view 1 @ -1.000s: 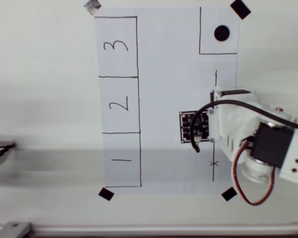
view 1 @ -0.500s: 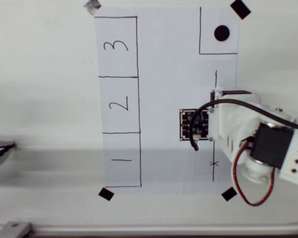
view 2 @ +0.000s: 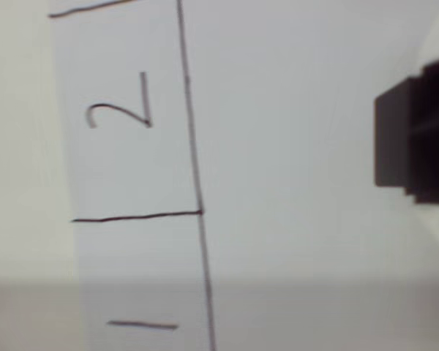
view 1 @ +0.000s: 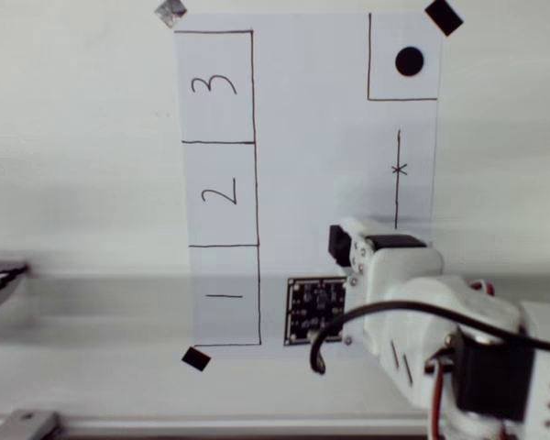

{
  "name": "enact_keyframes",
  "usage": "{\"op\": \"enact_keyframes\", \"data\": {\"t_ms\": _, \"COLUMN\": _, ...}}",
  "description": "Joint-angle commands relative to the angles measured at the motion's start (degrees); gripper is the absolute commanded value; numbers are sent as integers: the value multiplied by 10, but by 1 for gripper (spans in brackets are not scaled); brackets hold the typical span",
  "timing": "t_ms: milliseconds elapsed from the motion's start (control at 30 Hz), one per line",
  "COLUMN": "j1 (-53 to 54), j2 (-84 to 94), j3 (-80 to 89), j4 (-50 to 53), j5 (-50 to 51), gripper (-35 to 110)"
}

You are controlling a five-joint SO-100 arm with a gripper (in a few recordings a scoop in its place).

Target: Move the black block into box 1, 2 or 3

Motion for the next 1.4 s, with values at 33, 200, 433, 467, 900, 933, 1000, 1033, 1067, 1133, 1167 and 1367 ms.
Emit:
{"op": "enact_keyframes", "data": {"t_ms": 33, "j1": -27, "j2": -4, "j3": -83, "j4": -1, "j5": 20, "gripper": 0}}
{"op": "enact_keyframes", "data": {"t_ms": 200, "j1": -57, "j2": -69, "j3": -171, "j4": -2, "j5": 37, "gripper": 0}}
{"op": "enact_keyframes", "data": {"t_ms": 433, "j1": -78, "j2": -167, "j3": -296, "j4": -6, "j5": 57, "gripper": 0}}
{"op": "enact_keyframes", "data": {"t_ms": 467, "j1": -80, "j2": -179, "j3": -311, "j4": -11, "j5": 61, "gripper": 0}}
{"op": "enact_keyframes", "data": {"t_ms": 900, "j1": -83, "j2": -310, "j3": -451, "j4": -74, "j5": 70, "gripper": 0}}
{"op": "enact_keyframes", "data": {"t_ms": 933, "j1": -83, "j2": -323, "j3": -466, "j4": -74, "j5": 71, "gripper": 0}}
{"op": "enact_keyframes", "data": {"t_ms": 1000, "j1": -83, "j2": -340, "j3": -489, "j4": -76, "j5": 71, "gripper": 0}}
{"op": "enact_keyframes", "data": {"t_ms": 1033, "j1": -82, "j2": -347, "j3": -497, "j4": -77, "j5": 73, "gripper": 0}}
{"op": "enact_keyframes", "data": {"t_ms": 1067, "j1": -82, "j2": -354, "j3": -504, "j4": -80, "j5": 74, "gripper": 0}}
{"op": "enact_keyframes", "data": {"t_ms": 1133, "j1": -82, "j2": -367, "j3": -519, "j4": -82, "j5": 72, "gripper": 0}}
{"op": "enact_keyframes", "data": {"t_ms": 1167, "j1": -82, "j2": -369, "j3": -520, "j4": -83, "j5": 71, "gripper": 0}}
{"op": "enact_keyframes", "data": {"t_ms": 1367, "j1": -83, "j2": -381, "j3": -524, "j4": -93, "j5": 68, "gripper": 0}}
